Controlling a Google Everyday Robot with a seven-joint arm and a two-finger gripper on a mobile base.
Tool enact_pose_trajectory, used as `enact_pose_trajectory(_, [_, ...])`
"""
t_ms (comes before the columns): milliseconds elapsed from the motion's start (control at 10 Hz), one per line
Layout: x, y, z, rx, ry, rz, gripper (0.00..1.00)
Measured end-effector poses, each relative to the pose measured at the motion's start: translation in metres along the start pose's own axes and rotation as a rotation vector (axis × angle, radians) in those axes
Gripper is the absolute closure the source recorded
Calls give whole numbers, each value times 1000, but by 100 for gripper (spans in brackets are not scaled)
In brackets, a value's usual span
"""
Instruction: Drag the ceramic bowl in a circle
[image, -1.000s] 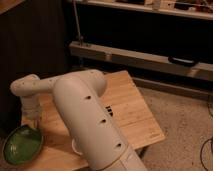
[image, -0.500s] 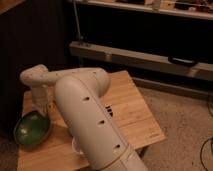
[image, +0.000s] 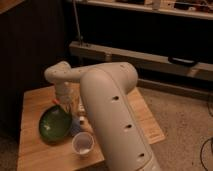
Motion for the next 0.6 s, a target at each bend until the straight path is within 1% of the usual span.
enact_pose_trajectory(100, [20,-6,3,3,25,3,100])
enact_pose_trajectory(200, [31,-5,6,-2,42,-11,100])
enact_pose_trajectory(300, [42,3,10,-13,61,-45,100])
enact_pose_trajectory(400, [50,20,15,-30,77,-90,100])
enact_pose_trajectory(600, [55,53,21,-54,92,-157,100])
